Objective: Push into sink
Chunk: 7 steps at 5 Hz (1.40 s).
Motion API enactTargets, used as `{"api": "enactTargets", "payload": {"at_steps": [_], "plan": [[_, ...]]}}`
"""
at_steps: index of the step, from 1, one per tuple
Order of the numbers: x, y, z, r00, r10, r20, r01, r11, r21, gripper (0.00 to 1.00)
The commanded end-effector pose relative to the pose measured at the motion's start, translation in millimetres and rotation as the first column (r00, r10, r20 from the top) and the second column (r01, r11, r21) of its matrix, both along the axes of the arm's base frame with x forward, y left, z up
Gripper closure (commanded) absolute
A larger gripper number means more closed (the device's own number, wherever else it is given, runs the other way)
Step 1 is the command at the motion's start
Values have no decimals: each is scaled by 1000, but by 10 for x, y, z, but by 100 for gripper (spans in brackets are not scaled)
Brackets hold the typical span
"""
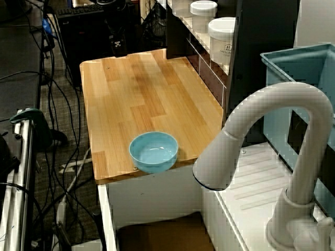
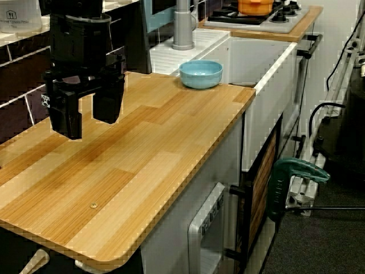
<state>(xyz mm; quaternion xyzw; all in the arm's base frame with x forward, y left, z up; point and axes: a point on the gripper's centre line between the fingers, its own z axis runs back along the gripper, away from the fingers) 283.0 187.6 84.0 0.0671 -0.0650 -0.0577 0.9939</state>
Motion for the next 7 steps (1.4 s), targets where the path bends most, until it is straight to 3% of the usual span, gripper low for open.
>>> {"api": "enactTargets", "payload": {"at_steps": [1, 3, 4, 5, 7], "plan": [[0, 0, 0, 1000, 0, 0, 0, 1000, 0, 0], [-25, -505, -18, 992, -124, -28, 124, 992, 6, 0], [-68, -678, -14, 982, -181, -50, 180, 983, -27, 0], [-107, -847, -108, 978, -201, -60, 200, 980, -15, 0], [-38, -1112, -234, 991, -124, -50, 123, 992, -19, 0]]}}
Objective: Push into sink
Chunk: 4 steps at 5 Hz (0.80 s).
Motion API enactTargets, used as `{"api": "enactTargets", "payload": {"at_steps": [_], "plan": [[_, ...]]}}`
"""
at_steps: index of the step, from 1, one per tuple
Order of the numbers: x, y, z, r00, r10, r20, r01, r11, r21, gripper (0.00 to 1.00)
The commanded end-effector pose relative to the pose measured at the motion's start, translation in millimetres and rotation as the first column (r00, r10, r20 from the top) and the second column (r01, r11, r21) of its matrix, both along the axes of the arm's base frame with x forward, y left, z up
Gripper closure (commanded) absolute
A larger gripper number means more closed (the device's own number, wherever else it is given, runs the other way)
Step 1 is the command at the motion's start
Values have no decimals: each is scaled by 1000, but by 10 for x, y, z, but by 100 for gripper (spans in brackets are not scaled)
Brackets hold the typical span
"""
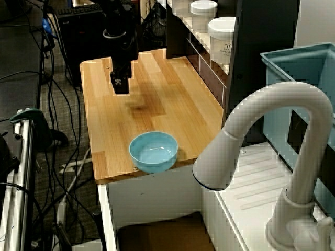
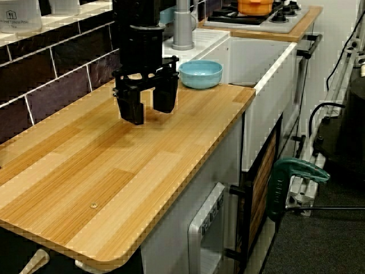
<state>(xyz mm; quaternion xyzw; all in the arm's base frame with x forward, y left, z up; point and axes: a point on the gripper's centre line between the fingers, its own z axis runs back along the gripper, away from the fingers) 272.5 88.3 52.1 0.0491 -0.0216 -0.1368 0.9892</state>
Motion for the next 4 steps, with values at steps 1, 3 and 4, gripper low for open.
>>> {"api": "enactTargets", "payload": {"at_steps": [1, 3, 4], "plan": [[99, -245, 114, 998, 29, 51, -29, 1000, 8, 0], [153, -492, -53, 1000, -5, 31, 4, 999, 33, 0], [145, -641, -78, 999, -26, 32, 25, 999, 40, 0]]}}
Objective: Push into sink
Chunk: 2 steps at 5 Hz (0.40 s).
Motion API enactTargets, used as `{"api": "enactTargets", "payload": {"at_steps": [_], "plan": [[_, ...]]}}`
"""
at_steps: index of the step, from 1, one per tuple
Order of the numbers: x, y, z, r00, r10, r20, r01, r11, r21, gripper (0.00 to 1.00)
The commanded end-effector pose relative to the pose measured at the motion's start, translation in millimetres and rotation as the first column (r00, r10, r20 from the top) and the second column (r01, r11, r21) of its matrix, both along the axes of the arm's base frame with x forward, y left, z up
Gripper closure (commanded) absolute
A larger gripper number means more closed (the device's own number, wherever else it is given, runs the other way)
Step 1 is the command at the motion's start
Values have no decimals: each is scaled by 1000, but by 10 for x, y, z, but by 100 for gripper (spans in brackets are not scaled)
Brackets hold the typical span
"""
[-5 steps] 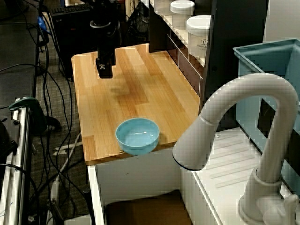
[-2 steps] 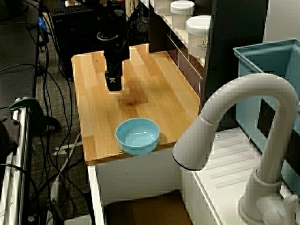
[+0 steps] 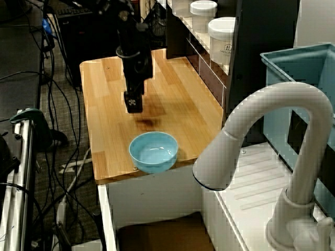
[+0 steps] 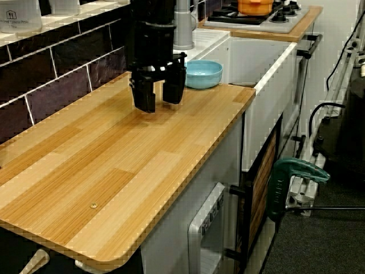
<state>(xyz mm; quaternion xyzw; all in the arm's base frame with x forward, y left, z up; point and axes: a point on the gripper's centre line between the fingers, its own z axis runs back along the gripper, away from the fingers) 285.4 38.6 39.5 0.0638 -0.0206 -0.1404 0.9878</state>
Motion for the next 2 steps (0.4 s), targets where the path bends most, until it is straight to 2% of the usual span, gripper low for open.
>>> {"api": "enactTargets", "payload": {"at_steps": [1, 2], "plan": [[-2, -287, 62, 999, -35, 24, 35, 999, 11, 0], [-18, -389, 52, 999, -42, 29, 41, 999, 22, 0]]}}
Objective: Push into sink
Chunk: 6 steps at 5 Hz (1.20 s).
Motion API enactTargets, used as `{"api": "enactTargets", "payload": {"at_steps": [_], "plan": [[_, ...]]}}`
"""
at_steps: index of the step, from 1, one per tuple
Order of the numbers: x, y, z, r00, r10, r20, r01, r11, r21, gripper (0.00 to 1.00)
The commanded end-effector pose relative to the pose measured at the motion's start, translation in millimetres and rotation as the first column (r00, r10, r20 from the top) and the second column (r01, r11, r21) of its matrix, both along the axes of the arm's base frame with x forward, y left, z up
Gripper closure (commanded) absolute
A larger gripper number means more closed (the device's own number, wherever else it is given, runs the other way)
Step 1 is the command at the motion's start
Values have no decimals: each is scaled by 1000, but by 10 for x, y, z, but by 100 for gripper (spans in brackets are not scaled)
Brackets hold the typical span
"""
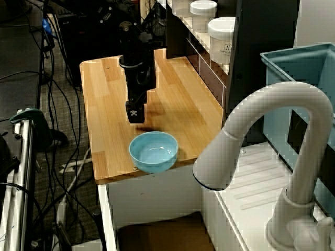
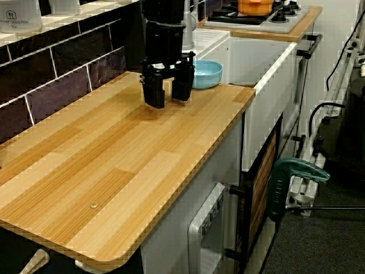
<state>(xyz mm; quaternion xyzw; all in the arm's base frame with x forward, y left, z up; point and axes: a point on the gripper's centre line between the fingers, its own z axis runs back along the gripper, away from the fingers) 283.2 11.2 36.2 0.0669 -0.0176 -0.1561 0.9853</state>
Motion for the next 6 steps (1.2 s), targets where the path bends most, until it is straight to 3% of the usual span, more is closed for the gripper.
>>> {"api": "enactTargets", "payload": {"at_steps": [1, 3, 6], "plan": [[16, -189, 51, 999, -14, 37, 13, 1000, 24, 0], [72, -324, 40, 999, -16, 38, 15, 1000, 15, 0], [18, -666, 94, 997, -56, 44, 56, 998, 10, 0]]}}
